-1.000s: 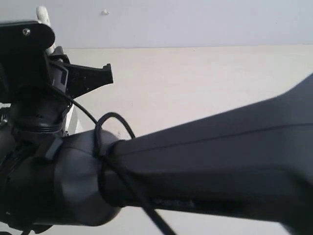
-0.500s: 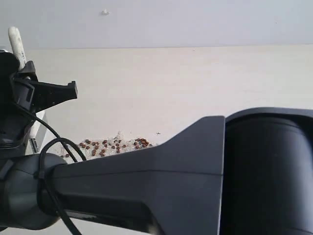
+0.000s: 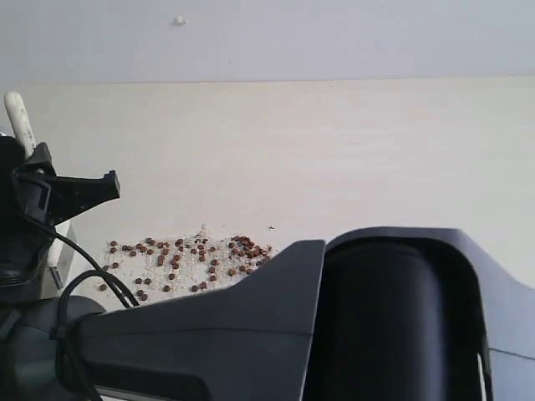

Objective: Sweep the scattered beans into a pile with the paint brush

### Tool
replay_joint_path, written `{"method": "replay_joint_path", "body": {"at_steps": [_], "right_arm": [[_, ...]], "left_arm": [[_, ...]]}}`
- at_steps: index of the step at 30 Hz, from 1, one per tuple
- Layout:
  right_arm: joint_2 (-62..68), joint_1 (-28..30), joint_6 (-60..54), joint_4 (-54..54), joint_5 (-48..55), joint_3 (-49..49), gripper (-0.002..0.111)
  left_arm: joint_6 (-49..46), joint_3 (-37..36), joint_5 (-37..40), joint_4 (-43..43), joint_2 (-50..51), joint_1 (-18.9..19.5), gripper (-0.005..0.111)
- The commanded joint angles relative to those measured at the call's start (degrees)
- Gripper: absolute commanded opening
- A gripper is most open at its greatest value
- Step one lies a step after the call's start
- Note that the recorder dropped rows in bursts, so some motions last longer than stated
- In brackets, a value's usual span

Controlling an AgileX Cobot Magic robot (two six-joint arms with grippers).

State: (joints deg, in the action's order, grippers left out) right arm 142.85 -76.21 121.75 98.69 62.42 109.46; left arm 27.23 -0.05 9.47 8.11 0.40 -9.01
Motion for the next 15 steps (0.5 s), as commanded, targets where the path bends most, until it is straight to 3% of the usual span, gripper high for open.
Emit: {"method": "replay_joint_path", "body": {"at_steps": [1,15], "right_arm": [[2.3,-0.1,0.3,1.3,-0.3,5.2,0.0],[6.9,1.6,-0.1,0.4,4.3,9.2,0.0]], "left_arm": [[-0.1,0.0,-0.1,0.4,-0.4,-0.2,0.0],[-0.1,0.0,-0.1,0.4,-0.4,-0.2,0.0]]}}
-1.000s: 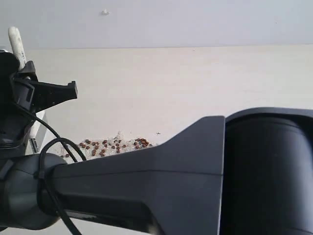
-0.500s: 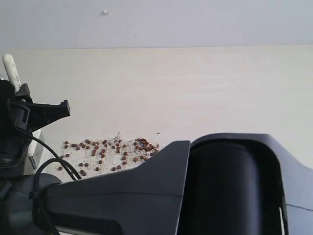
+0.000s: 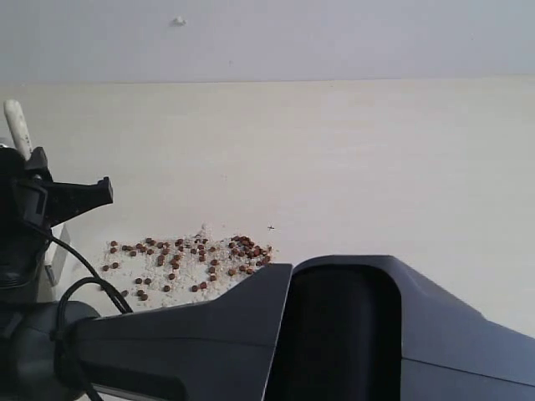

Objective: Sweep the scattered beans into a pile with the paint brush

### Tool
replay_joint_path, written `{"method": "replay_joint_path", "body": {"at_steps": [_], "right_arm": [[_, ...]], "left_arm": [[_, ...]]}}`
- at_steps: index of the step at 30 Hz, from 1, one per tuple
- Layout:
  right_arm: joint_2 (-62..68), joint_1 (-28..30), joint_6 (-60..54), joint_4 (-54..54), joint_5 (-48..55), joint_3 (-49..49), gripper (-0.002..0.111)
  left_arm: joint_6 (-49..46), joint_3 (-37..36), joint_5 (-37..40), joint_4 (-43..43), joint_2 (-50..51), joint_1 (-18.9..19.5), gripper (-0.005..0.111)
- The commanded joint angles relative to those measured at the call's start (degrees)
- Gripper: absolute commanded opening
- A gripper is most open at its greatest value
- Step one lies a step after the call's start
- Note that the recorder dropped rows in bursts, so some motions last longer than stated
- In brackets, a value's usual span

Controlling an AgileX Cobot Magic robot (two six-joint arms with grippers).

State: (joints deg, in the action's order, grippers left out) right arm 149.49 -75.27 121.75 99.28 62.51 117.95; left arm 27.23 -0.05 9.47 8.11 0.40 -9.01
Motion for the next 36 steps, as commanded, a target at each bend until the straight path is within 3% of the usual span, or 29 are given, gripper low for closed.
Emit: {"method": "replay_joint_path", "body": {"at_steps": [1,8,23,36], "right_arm": [[0.2,0.7,-0.6,-1.0,5.4,0.7,0.0],[0.2,1.2,-9.5,-6.5,7.5,0.7,0.0],[-1.4,3.6,-17.0,-12.9,7.5,0.7,0.0],[-3.5,2.6,-10.9,-11.9,7.5,0.7,0.0]], "left_arm": [[-0.1,0.0,-0.1,0.4,-0.4,-0.2,0.0],[-0.1,0.0,-0.1,0.4,-0.4,-0.2,0.0],[-0.1,0.0,-0.1,0.4,-0.4,-0.2,0.0],[-0.1,0.0,-0.1,0.4,-0.4,-0.2,0.0]]}}
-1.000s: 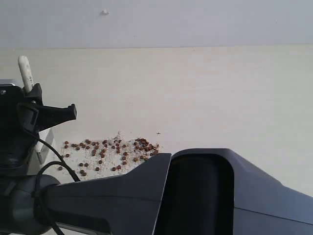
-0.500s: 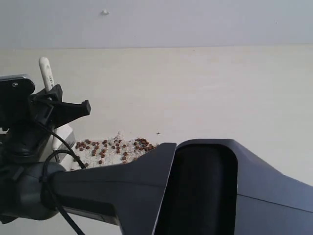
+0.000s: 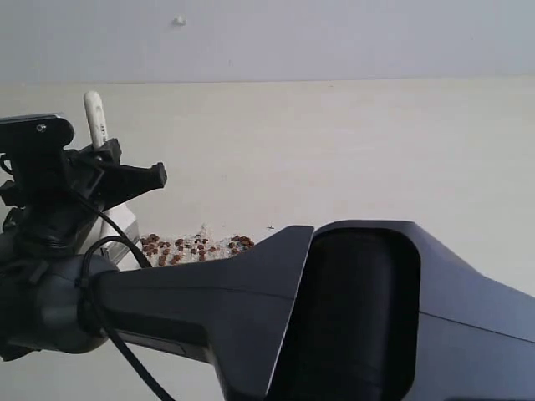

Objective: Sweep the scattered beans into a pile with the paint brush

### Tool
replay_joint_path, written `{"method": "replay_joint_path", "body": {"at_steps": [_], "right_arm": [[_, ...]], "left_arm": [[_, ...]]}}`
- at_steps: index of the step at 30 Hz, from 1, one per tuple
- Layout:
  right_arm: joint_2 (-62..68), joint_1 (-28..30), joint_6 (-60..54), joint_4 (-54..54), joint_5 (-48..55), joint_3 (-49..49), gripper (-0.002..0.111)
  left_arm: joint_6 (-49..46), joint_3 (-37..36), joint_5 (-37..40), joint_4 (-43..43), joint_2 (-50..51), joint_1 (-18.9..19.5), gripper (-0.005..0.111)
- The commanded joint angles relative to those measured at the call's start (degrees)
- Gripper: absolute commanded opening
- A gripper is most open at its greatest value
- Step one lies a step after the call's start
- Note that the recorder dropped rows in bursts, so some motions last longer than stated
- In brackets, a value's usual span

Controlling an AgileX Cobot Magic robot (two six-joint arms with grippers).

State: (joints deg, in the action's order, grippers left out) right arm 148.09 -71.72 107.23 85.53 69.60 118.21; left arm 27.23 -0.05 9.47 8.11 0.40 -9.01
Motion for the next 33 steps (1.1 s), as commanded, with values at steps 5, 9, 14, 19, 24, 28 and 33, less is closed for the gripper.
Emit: {"method": "replay_joint_path", "body": {"at_steps": [5,9,14,19,24,28,33], "right_arm": [[-2.4,-2.3,7.6,3.6,0.4,0.4,0.0],[-2.4,-2.4,9.9,4.5,-1.1,0.4,0.0],[-2.3,-2.1,12.2,10.2,-5.6,0.4,0.0],[-2.2,0.6,14.4,13.3,-8.6,0.4,0.0],[-1.2,3.9,12.8,7.2,-9.7,0.4,0.0],[-0.8,4.4,7.6,2.3,-8.7,0.4,0.0],[-0.8,4.1,2.7,0.1,-1.3,0.4,0.0]], "left_arm": [[-0.1,0.0,-0.1,0.4,-0.4,-0.2,0.0],[-0.1,0.0,-0.1,0.4,-0.4,-0.2,0.0],[-0.1,0.0,-0.1,0.4,-0.4,-0.2,0.0],[-0.1,0.0,-0.1,0.4,-0.4,-0.2,0.0],[-0.1,0.0,-0.1,0.4,-0.4,-0.2,0.0],[-0.1,0.0,-0.1,0.4,-0.4,-0.2,0.0],[-0.1,0.0,-0.1,0.4,-0.4,-0.2,0.0]]}}
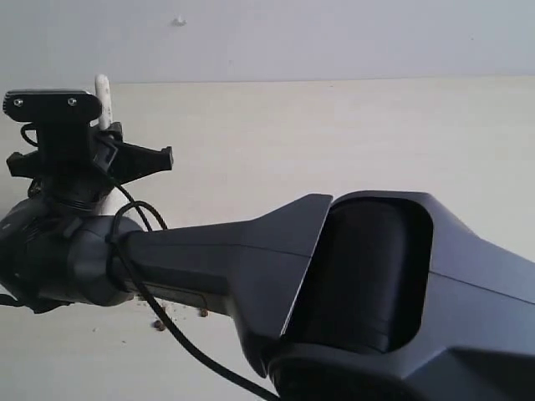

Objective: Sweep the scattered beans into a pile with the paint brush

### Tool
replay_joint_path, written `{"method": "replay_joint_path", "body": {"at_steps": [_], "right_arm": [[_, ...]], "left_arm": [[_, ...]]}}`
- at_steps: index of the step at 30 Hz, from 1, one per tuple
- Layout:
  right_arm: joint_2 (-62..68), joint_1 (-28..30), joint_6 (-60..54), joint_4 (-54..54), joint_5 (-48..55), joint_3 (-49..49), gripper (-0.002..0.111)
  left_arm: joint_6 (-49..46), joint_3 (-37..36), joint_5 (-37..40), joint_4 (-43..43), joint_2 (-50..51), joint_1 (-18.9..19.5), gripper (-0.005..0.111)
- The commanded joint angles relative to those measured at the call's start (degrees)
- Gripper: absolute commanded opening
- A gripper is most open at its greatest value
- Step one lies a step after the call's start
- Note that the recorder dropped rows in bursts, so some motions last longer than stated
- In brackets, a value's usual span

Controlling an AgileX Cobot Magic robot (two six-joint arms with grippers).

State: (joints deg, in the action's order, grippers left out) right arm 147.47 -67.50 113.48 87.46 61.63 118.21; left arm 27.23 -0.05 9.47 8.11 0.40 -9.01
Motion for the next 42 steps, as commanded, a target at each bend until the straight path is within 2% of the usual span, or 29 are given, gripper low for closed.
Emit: {"method": "replay_joint_path", "body": {"at_steps": [1,4,10,14,19,23,26,31,37,42], "right_arm": [[-0.2,-0.2,-5.0,-2.2,8.3,0.4,0.0],[-0.2,-0.2,-9.6,-3.5,8.3,0.4,0.0],[-0.5,-0.4,-9.9,-4.2,8.3,0.4,0.0],[-2.1,-2.1,-5.9,-1.6,8.3,0.4,0.0],[-2.7,-3.8,0.1,6.6,8.3,0.4,0.0],[-2.7,-4.2,2.1,2.8,8.3,0.4,0.0],[-2.7,-4.9,-2.0,-1.9,5.7,0.4,0.0],[-2.7,-6.5,-10.9,-2.6,3.7,0.4,0.0],[-2.7,-7.4,-11.9,-3.6,-1.9,0.4,0.0],[-2.7,-7.1,-14.5,-4.7,2.3,0.4,0.0]], "left_arm": [[-0.1,0.0,-0.1,0.4,-0.4,-0.2,0.0],[-0.1,0.0,-0.1,0.4,-0.4,-0.2,0.0],[-0.1,0.0,-0.1,0.4,-0.4,-0.2,0.0],[-0.1,0.0,-0.1,0.4,-0.4,-0.2,0.0],[-0.1,0.0,-0.1,0.4,-0.4,-0.2,0.0],[-0.1,0.0,-0.1,0.4,-0.4,-0.2,0.0],[-0.1,0.0,-0.1,0.4,-0.4,-0.2,0.0],[-0.1,0.0,-0.1,0.4,-0.4,-0.2,0.0],[-0.1,0.0,-0.1,0.4,-0.4,-0.2,0.0],[-0.1,0.0,-0.1,0.4,-0.4,-0.2,0.0]]}}
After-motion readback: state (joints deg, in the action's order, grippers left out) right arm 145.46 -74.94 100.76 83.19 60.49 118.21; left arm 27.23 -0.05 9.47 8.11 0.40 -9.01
